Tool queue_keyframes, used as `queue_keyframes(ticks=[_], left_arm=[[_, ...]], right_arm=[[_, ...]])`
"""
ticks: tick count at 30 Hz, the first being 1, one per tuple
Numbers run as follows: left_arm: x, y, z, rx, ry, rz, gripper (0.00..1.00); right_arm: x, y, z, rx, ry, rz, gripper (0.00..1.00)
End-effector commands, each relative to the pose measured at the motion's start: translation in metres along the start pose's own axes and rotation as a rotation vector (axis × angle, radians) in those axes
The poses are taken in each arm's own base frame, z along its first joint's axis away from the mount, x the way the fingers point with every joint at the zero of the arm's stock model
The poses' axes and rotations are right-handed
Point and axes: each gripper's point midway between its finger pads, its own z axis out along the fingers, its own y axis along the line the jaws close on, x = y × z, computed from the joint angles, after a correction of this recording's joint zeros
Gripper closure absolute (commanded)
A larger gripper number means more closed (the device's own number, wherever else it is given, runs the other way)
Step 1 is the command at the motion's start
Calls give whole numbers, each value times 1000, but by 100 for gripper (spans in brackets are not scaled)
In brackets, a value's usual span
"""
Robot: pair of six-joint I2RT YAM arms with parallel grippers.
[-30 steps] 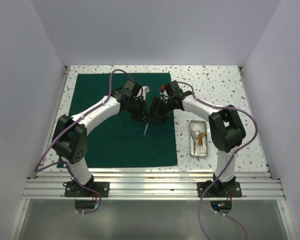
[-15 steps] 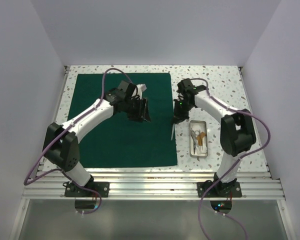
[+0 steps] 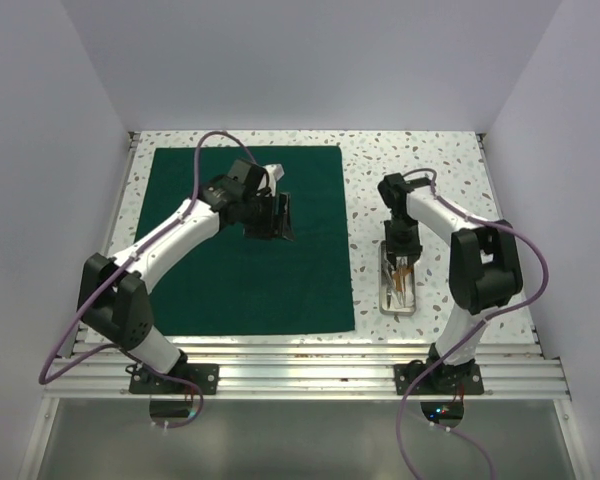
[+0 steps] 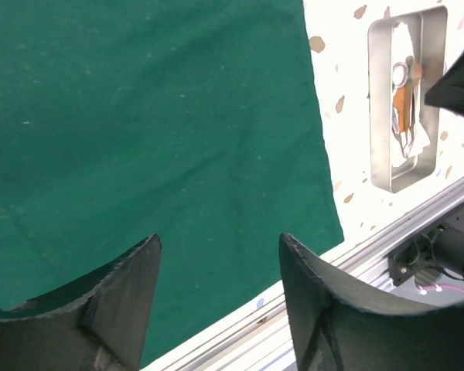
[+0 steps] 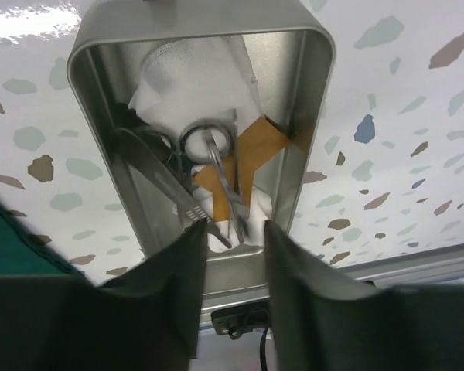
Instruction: Prepare the surgical pack
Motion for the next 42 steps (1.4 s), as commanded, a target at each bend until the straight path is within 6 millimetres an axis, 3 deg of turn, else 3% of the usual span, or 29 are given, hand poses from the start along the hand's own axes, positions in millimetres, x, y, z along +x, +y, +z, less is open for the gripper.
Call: queue_keyframes(ticks=[1, 3, 5, 8, 9, 12, 21, 30, 32, 37, 42], left_arm=[[-16, -3, -30, -20, -97, 46, 32], [-16, 0, -36, -43, -112, 46, 30], [-15, 2, -39, -52, -118, 45, 29], [-10, 3, -38, -50, -116, 36, 28], [-9, 3, -37, -47, -114, 33, 28], [-8, 1, -34, -33, -105, 32, 28], [-5, 2, -36, -38, -95, 37, 34], [0, 16, -31, -85, -64, -1, 37], [-5, 23, -37, -98, -92, -32, 37], [-20, 41, -56, -126, -162, -93, 37], [-23, 60, -72, -226, -183, -168, 36]], right_arm=[[-7, -6, 3, 36, -15, -36, 57], [-9, -14, 0, 67, -24, -35, 38], [-8, -24, -6, 79, -30, -26, 35], [-7, -36, -3, 60, -11, 25, 42], [-7, -36, -1, 46, -3, 38, 52], [-9, -33, 8, -5, 24, 75, 65], [-21, -26, 30, -34, 46, 88, 81], [-23, -19, 48, -49, 86, 89, 87], [-23, -21, 47, -52, 87, 95, 100], [-23, -25, 31, -48, 64, 111, 100], [-30, -22, -4, -98, 19, 156, 100]])
